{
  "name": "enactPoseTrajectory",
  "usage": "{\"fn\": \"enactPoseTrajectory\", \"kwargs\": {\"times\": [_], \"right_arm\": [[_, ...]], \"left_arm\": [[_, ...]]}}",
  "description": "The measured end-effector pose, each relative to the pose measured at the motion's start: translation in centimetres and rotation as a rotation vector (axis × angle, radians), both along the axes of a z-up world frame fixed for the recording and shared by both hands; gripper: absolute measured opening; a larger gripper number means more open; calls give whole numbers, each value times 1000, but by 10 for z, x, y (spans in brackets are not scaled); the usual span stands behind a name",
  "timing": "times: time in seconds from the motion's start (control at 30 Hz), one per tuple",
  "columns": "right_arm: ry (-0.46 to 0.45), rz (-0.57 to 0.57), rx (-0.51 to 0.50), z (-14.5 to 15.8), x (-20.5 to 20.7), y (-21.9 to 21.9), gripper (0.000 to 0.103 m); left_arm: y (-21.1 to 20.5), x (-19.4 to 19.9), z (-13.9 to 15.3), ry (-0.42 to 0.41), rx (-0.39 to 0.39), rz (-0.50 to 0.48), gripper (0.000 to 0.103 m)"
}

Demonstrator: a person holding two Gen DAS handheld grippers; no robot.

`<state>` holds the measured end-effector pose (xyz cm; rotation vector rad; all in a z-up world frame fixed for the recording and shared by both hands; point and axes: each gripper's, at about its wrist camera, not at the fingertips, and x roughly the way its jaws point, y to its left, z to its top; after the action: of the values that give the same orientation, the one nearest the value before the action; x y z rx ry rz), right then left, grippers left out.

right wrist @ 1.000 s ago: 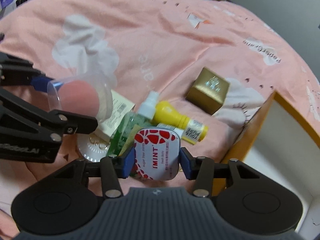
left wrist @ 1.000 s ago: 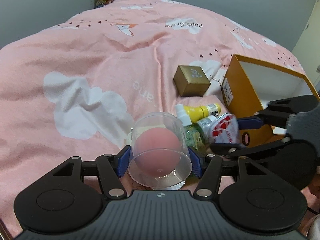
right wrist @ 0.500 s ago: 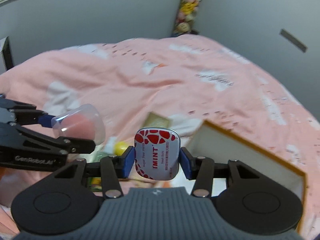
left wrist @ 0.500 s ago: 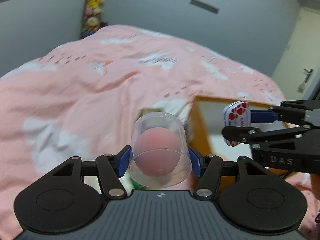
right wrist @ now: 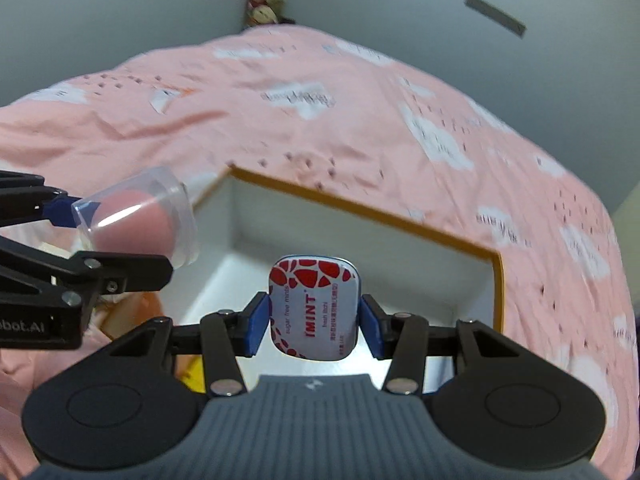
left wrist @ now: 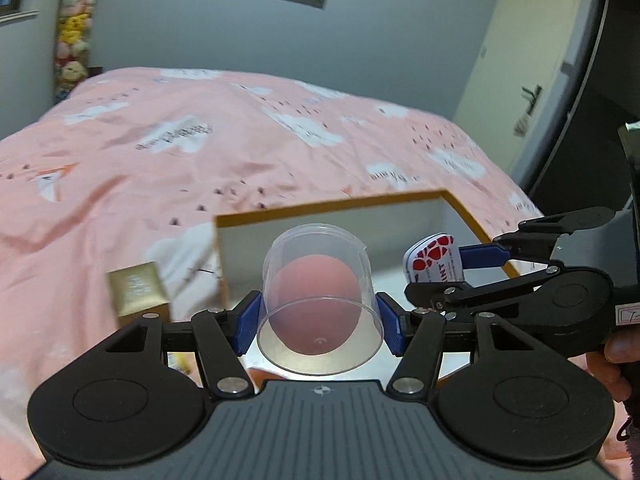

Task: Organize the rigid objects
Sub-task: 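Lower the cup and tin into the box and open both tools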

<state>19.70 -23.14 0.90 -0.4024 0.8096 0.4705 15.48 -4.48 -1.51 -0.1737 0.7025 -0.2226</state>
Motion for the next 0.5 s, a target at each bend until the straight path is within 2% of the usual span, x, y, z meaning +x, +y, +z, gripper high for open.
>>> {"fn": "enactPoseTrajectory", "kwargs": {"times": [0.17,0.33,0.5], "right_arm": [[59,-40,-22,-24,19,-9,48],[105,-53,-33,-43,35,-11,48],[163,-55,-38,-58,49,-10,48]], "left_arm": [[-20,21,-14,25,29,-31,69],[-21,31,-24,62,43,-35,69],[-26,40,-35,128,109,-51,69]]}}
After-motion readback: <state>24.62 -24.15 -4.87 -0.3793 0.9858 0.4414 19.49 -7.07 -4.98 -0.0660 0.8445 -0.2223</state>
